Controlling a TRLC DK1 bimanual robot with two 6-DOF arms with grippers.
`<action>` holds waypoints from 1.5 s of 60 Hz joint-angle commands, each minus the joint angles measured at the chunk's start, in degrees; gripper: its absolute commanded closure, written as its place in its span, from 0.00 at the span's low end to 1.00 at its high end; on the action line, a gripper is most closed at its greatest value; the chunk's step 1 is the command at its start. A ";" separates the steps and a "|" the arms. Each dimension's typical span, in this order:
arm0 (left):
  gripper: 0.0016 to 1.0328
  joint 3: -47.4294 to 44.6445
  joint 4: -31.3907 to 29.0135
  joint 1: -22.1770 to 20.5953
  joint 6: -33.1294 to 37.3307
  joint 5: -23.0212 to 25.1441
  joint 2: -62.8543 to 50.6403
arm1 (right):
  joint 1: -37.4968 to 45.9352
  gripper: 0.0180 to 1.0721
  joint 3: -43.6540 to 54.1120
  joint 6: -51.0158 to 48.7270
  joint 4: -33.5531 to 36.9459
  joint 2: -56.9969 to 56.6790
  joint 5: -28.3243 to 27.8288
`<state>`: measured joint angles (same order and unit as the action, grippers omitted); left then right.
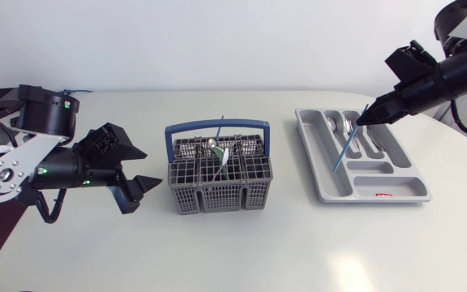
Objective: Unload the cutlery basket into the drawer organizer.
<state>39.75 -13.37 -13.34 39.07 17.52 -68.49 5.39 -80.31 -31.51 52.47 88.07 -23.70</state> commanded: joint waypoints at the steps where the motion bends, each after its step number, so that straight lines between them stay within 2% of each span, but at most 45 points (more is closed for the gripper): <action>1: 0.12 -1.69 0.27 -0.46 1.62 -0.20 1.25 | 0.33 0.95 -3.53 1.10 1.59 5.27 1.38; 22: 0.12 -2.66 1.41 -0.10 2.94 -0.20 0.55 | -0.29 0.95 -15.31 2.68 8.88 24.52 3.05; 30: 0.12 -2.66 2.20 -0.02 3.03 -0.20 -0.33 | -0.64 0.95 -19.44 4.35 8.79 29.09 2.87; 43: 0.12 -2.66 3.17 0.16 3.38 -0.20 -1.65 | -1.26 0.95 -25.86 8.48 4.75 35.41 2.96; 51: 0.12 -2.66 3.52 0.60 3.73 -0.20 -2.00 | -1.43 0.94 -29.02 10.85 2.55 39.72 5.07; 52: 0.12 -2.57 3.52 0.60 3.73 -0.20 -2.00 | -1.43 0.93 -29.29 11.12 2.20 40.16 5.42; 54: 0.12 -2.48 3.52 0.60 3.73 -0.20 -2.00 | -1.43 0.81 -29.37 11.56 1.59 40.60 5.95; 57: 0.12 -2.48 3.52 0.69 3.65 -0.20 -2.00 | -1.34 0.53 -29.11 11.64 0.44 40.42 6.21; 59: 0.12 -2.39 3.52 0.69 3.65 -0.20 -2.00 | -1.17 0.29 -28.32 11.64 -0.44 39.46 6.21; 61: 0.12 -2.48 3.52 0.69 3.65 -0.20 -2.00 | -1.17 0.11 -27.09 11.38 -1.67 37.87 6.04; 62: 0.12 -2.48 3.52 0.69 3.56 -0.20 -1.91 | -1.08 0.05 -26.12 11.12 -2.28 36.73 5.77; 68: 0.11 -2.74 3.26 0.60 3.38 -0.20 -1.38 | -1.34 0.04 -19.00 9.27 -7.03 29.17 4.54; 78: 0.11 -4.24 2.47 -1.16 2.94 -0.20 1.43 | -3.45 0.04 -6.87 6.28 -15.11 18.19 -0.73; 82: 0.11 -4.85 1.59 -2.39 2.85 -0.20 2.57 | -5.04 0.04 -4.76 6.28 -15.99 16.87 -1.43; 90: 0.11 -6.44 -0.96 -6.26 2.85 -0.29 5.56 | -8.82 0.16 -3.53 6.63 -16.52 17.13 -2.75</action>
<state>35.66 -12.99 -17.37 41.19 17.39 -65.08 -1.19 -86.67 -24.23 36.71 103.88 -25.69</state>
